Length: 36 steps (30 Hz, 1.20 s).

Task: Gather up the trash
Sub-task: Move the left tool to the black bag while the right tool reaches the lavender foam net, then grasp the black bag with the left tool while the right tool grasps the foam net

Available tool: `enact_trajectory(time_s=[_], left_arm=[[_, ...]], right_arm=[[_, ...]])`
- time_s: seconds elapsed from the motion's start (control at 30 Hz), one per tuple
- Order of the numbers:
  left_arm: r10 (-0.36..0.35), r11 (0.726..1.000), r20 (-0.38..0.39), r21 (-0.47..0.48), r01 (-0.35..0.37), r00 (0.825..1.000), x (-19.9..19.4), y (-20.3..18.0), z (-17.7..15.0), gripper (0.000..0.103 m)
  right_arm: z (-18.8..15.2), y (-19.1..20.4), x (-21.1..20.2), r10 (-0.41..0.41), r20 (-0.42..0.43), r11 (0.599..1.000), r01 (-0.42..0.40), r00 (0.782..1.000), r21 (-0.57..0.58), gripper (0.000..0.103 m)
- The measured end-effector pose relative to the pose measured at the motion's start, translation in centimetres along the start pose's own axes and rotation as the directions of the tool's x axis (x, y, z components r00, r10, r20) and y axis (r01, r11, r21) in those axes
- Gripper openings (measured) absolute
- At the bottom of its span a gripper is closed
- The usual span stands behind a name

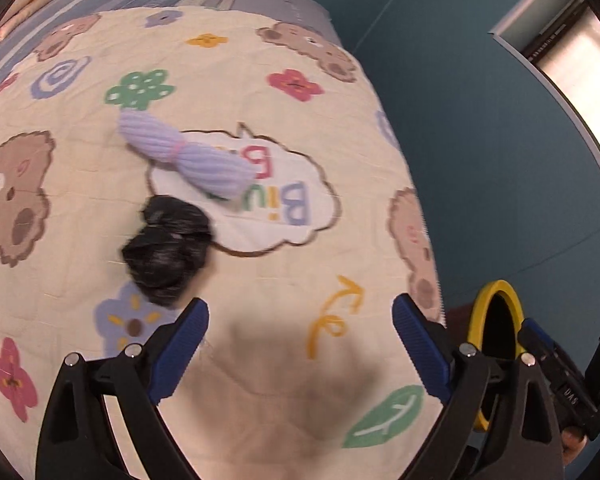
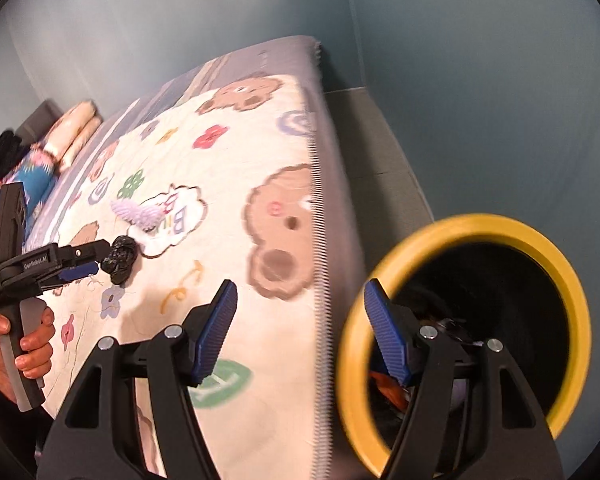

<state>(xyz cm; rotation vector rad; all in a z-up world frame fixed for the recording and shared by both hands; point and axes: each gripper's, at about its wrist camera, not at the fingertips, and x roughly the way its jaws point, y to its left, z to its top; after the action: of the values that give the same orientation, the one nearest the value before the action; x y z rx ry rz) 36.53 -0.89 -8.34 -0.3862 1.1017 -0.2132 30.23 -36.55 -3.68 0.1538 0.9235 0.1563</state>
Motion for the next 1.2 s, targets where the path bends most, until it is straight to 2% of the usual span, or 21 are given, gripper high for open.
enact_trajectory(time_s=[0.2,0.37,0.5,0.7,0.8,1.0,1.13,1.2], left_arm=[[0.029,0.998,-0.006,-0.064,-0.029,1.0,0.3,5.3,0.6,0.09],[0.013,0.994,-0.021,-0.106,-0.015,1.0,1.2,8.2,0.7,0.09],[-0.002,0.991,-0.031,-0.136,-0.002,1.0,1.9,9.8,0.6,0.09],[-0.022,0.987,-0.052,-0.163,0.013,0.998,2.9,11.5,0.3,0.09],[-0.036,0.984,-0.054,-0.175,0.026,0.998,3.5,12.0,0.3,0.09],[-0.09,0.971,-0.034,-0.223,0.08,0.995,4.3,12.9,0.4,0.09],[-0.112,0.968,-0.02,-0.229,0.104,0.994,4.7,13.2,0.5,0.089],[-0.121,0.966,-0.015,-0.23,0.114,0.993,5.0,13.2,0.8,0.089]], right_arm=[[3.3,5.8,3.3,0.02,-0.033,0.994,-0.024,0.999,-0.105,0.063],[6.4,11.5,7.0,0.037,-0.088,0.98,-0.053,0.995,-0.193,0.063],[7.7,15.1,9.4,0.033,-0.114,0.962,-0.063,0.993,-0.265,0.064],[9.2,21.6,14.1,0.001,-0.15,0.911,-0.063,0.989,-0.407,0.063],[9.8,23.6,15.7,0.003,-0.166,0.89,-0.078,0.986,-0.448,0.063],[10.9,28.3,20.1,-0.052,-0.225,0.837,-0.08,0.973,-0.542,0.063],[10.7,30.8,24.0,-0.127,-0.262,0.789,-0.063,0.957,-0.611,0.062],[10.6,31.3,25.0,-0.141,-0.263,0.783,-0.055,0.954,-0.619,0.061]])
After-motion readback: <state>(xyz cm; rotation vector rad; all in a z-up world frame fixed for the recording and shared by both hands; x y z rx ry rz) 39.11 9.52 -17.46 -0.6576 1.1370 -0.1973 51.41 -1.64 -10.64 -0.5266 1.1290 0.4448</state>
